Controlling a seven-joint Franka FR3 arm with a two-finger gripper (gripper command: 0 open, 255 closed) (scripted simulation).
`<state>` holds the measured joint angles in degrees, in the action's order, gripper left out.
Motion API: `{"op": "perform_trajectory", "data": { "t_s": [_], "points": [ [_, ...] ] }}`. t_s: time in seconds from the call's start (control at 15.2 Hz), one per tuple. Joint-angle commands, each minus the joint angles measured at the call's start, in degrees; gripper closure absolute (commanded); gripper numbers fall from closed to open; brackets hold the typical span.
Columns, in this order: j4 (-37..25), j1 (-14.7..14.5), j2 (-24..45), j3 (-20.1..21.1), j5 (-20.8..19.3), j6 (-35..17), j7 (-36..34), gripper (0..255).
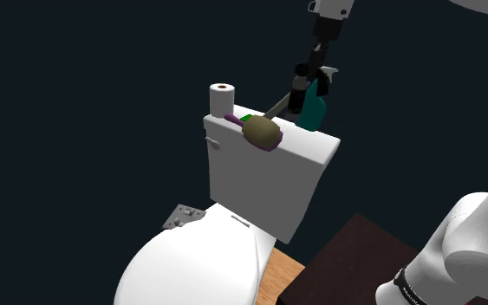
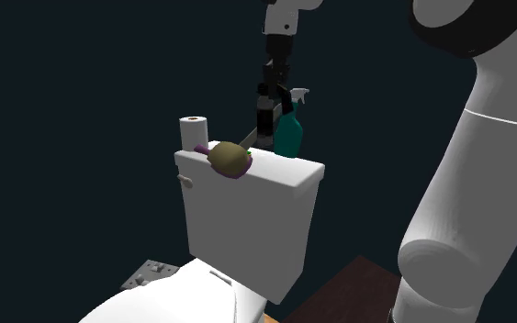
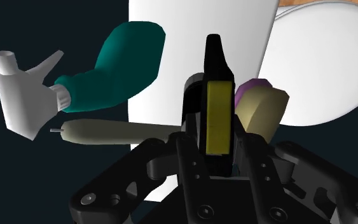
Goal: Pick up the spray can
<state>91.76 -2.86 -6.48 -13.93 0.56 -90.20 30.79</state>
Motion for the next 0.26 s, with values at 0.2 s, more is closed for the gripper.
{"op": "perform_trajectory", "data": {
  "t_s": [0.2],
  "points": [
    [-4.1, 0.1, 1.3, -0.2, 0.3, 2.8, 0.2, 255]
  ]
}}
